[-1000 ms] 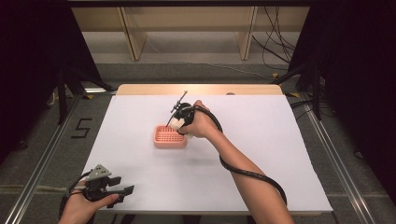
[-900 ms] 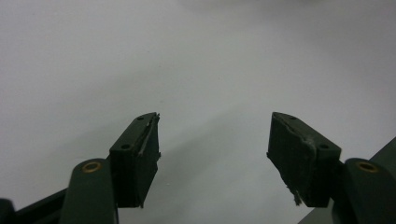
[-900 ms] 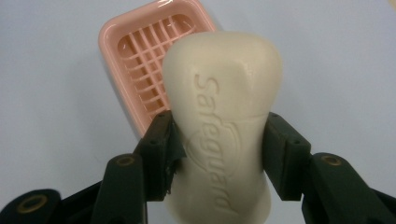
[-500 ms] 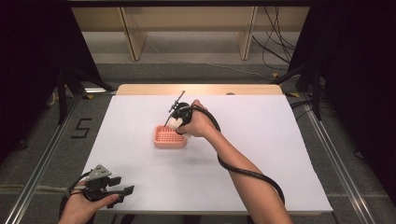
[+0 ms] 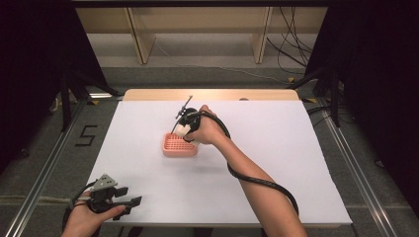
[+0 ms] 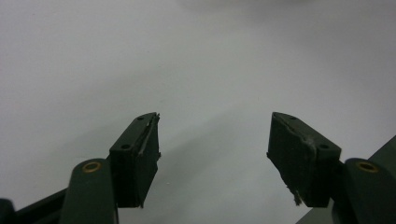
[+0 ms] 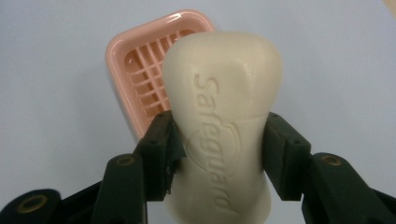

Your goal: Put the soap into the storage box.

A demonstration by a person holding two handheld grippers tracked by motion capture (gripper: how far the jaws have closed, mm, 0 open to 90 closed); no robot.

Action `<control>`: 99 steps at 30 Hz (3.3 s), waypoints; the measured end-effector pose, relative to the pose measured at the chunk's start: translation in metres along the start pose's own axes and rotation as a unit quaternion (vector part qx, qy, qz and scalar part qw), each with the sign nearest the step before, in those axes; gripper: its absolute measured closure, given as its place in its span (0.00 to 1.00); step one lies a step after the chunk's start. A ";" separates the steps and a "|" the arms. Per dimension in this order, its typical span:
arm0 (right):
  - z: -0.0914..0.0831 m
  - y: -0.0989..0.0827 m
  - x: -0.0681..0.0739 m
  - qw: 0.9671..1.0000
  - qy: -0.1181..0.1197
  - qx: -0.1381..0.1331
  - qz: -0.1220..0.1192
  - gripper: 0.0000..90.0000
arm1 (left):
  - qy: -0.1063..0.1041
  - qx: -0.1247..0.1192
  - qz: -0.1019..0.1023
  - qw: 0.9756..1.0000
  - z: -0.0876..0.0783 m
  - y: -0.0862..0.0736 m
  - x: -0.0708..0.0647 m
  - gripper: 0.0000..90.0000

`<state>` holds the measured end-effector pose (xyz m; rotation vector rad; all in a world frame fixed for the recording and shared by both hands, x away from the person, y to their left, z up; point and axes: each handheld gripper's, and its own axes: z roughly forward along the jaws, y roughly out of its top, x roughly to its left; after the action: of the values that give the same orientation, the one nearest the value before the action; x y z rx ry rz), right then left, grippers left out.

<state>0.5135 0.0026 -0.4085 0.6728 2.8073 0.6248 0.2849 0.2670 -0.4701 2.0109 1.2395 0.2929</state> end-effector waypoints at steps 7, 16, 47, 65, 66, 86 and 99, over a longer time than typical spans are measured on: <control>0.002 0.003 0.000 1.000 0.000 -0.002 -0.010 0.56 | -0.006 -0.001 0.000 1.000 0.000 0.000 0.001 0.37; 0.005 0.006 0.001 1.000 0.004 -0.001 -0.012 0.56 | -0.007 0.001 0.000 1.000 -0.001 0.000 0.001 0.37; 0.016 0.014 0.005 1.000 0.008 -0.001 -0.028 0.56 | 0.002 0.017 0.021 1.000 -0.004 0.000 0.004 0.37; 0.021 0.016 0.006 0.999 0.013 -0.003 -0.033 0.56 | -0.001 0.004 0.005 1.000 -0.001 0.000 0.002 0.37; 0.021 0.016 0.007 0.999 0.015 -0.002 -0.031 0.56 | -0.004 0.009 0.005 1.000 -0.001 0.000 0.003 0.37; 0.029 0.018 0.008 0.999 0.018 0.005 -0.035 0.56 | -0.005 0.008 0.005 1.000 -0.001 0.000 0.003 0.37; 0.032 0.018 0.008 0.999 0.020 0.002 -0.033 0.56 | 0.000 0.002 0.003 1.000 0.000 -0.001 0.002 0.37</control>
<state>0.5219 0.0322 -0.4294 0.5713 2.8560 0.6269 0.2854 0.2692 -0.4705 2.0185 1.2365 0.2929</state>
